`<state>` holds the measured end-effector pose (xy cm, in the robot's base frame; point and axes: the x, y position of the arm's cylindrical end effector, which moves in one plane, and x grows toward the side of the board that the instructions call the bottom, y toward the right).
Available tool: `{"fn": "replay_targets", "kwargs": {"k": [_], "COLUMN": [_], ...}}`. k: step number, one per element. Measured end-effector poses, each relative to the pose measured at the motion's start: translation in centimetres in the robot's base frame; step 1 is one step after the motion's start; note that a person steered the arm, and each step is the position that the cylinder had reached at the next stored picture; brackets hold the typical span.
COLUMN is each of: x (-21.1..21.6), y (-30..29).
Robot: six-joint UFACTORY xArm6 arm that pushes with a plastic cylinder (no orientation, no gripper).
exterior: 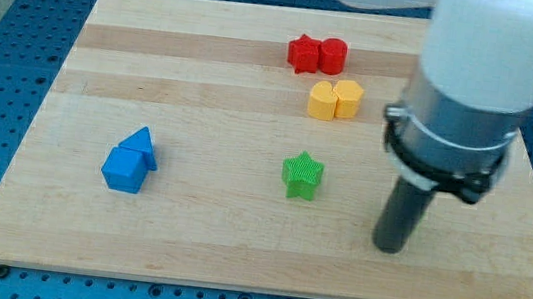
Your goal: Move yellow blocks towards green circle
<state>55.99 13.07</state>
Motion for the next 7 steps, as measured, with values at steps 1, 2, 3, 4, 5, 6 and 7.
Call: {"fn": "replay_targets", "kwargs": {"k": [1,2,3,4,5,6,7], "x": [-5.1,-9.3,-13.1,-15.3,-14.7,-14.7,-14.8], "y": [2.4,4.3,6.2,7.7,2.8,-6.0,-14.0]}}
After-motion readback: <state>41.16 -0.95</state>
